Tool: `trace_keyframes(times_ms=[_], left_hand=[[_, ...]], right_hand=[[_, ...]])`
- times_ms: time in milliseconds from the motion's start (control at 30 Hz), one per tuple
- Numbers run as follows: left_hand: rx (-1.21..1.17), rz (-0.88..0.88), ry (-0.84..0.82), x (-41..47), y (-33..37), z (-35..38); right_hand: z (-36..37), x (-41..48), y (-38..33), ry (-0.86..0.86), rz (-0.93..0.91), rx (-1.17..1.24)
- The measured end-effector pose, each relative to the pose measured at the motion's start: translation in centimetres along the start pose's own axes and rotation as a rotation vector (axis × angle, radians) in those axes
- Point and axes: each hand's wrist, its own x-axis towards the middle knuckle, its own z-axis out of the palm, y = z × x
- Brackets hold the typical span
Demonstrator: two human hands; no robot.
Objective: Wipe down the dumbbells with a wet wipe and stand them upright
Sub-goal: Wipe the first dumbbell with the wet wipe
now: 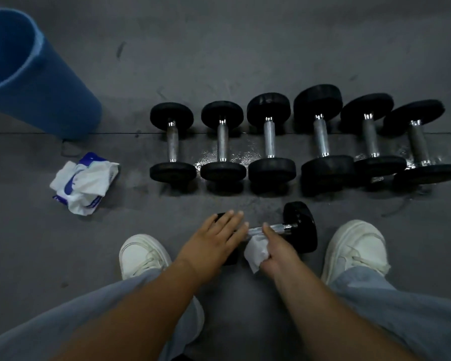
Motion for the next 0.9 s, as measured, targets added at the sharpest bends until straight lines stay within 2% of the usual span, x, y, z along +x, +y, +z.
trace_keyframes(times_ms=[33, 133, 167, 267, 433, 500, 567, 633, 667, 800, 900], left_hand=[[-0.058, -0.102, -0.054, 0.0, 0.3, -0.2], [-0.151, -0.395, -0.043, 0.4, 0.4, -0.6], [-0.186, -0.437, -0.038, 0.4, 0.4, -0.3], [-0.246, -0.500, 0.005, 0.2, 1.4, 0.4], [-0.329, -0.526, -0.005, 0.5, 1.6, 0.8], [-0.366, -0.529, -0.009, 0.7, 1.3, 0.6], [-0.396, -0.530, 0.009, 0.9, 1.1, 0.8], [-0.427, -0.529, 0.023, 0.8, 1.1, 1.1], [-0.437, -0.526, 0.030, 0.7, 1.2, 1.2], [-0.449, -0.536, 0.045, 0.7, 1.0, 1.4], [-0.449, -0.507, 0.007, 0.9, 0.3, 0.9]], right_hand=[[0.1, -0.5, -0.3, 0.049, -0.035, -0.090], [0.6, -2.4, -0.8, 0.302, -0.252, -0.543], [0.9, -3.3, -1.1, 0.307, -0.323, -0.618], [2.0, -5.0, -1.6, 0.219, -0.518, -0.661], [3.3, -3.2, 0.4, 0.019, -0.874, -1.013], [2.4, -2.6, 1.4, -0.041, -0.990, -1.274], [0.6, -1.6, 2.6, 0.014, -1.135, -1.659], [-0.9, -0.9, 3.8, 0.086, -1.249, -1.890], [-1.0, -1.0, 3.9, 0.104, -1.279, -1.950], [1.5, -0.6, 1.5, 0.055, -1.093, -2.153], [0.0, -1.8, 2.8, 0.112, -1.077, -2.149]])
